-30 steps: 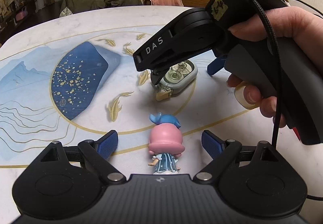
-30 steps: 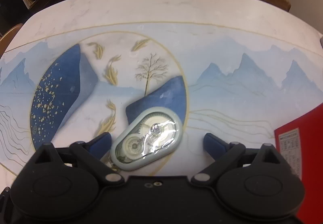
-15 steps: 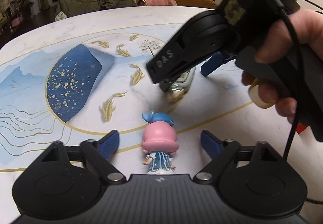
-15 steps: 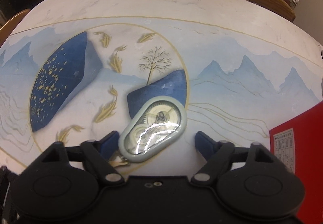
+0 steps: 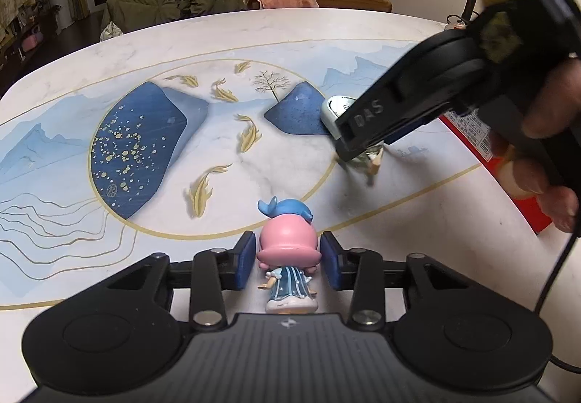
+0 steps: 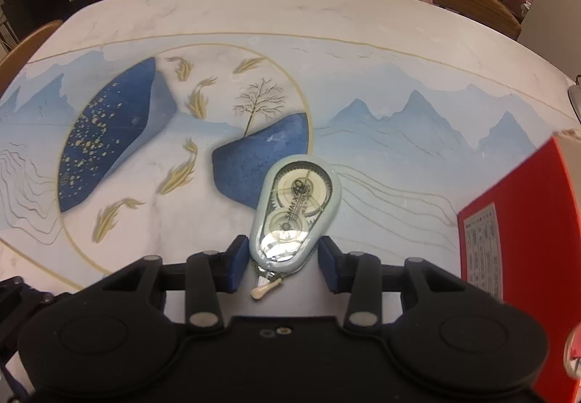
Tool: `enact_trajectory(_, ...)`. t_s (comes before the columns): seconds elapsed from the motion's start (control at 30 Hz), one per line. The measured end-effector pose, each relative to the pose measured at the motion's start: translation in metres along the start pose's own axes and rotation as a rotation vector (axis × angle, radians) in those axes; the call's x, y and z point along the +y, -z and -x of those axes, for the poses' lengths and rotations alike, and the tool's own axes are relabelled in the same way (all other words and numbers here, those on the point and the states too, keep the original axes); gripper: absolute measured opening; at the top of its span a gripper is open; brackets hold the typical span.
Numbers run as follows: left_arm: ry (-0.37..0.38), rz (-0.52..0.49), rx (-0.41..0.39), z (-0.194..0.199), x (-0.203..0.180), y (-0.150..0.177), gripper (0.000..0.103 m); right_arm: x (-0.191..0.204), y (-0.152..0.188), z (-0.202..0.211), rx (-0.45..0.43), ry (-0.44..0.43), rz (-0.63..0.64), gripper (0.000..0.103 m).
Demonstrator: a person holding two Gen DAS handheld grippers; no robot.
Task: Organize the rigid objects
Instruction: 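Grasp the tape dispenser with the right tool while the left tool grasps the pink figurine, then carry the tape dispenser and pink figurine with both tools into the red box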
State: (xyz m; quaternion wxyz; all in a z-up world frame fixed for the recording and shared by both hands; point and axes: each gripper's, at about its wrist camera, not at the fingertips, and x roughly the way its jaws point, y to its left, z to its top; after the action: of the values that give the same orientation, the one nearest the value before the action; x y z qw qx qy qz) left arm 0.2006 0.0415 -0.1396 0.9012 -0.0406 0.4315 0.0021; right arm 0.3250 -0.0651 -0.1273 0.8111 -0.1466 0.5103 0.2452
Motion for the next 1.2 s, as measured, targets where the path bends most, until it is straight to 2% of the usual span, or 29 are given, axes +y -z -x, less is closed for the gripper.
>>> enact_trajectory(0.57, 0.012, 0.092, 0.032, 0.017, 0.001, 0.006, 0.035, -0.018, 0.040, 0.055, -0.057, -0.083, -0.066, 0.039)
enact_trajectory(0.87, 0.005, 0.074, -0.001, 0.038, -0.015, 0.003, 0.035, -0.033, 0.066, 0.095, -0.111, -0.128, -0.064, 0.038)
enact_trajectory(1.2, 0.040, 0.072, -0.029, 0.062, -0.045, -0.015, 0.035, -0.060, 0.082, 0.142, -0.198, -0.189, -0.088, 0.037)
